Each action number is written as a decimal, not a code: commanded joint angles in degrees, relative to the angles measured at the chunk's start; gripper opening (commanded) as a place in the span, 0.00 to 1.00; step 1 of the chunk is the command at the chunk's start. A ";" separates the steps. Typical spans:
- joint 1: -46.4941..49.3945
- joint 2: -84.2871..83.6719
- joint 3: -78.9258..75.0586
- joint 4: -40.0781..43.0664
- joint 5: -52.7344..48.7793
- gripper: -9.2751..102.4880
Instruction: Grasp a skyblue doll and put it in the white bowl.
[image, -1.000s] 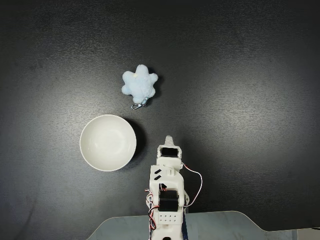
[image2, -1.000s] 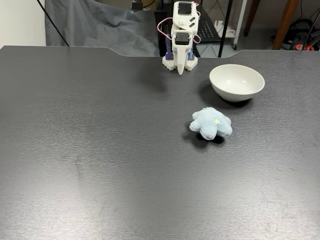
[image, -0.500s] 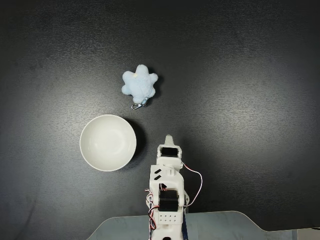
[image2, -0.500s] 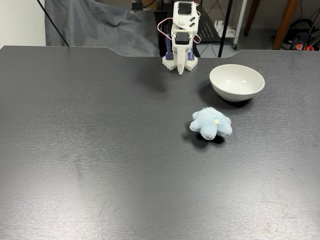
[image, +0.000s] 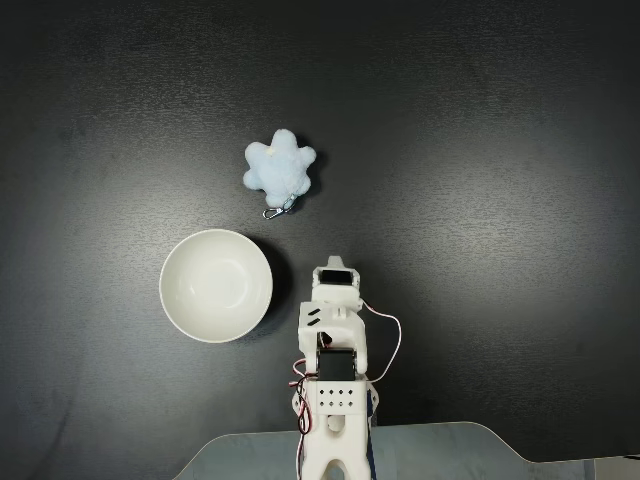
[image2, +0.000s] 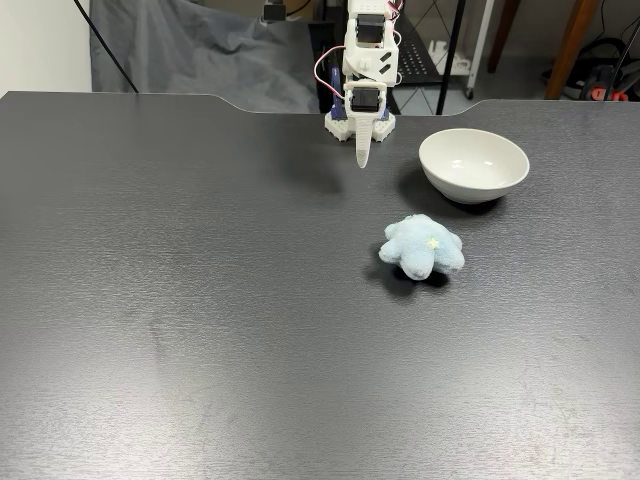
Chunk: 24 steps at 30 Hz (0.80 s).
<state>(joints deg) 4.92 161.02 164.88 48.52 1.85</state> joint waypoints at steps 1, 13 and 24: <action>0.35 -3.16 -11.95 -1.32 0.26 0.08; 0.44 -18.72 -58.45 1.93 -0.35 0.08; 3.69 -21.18 -67.50 31.73 -0.53 0.08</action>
<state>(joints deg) 5.71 140.10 101.87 73.30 1.85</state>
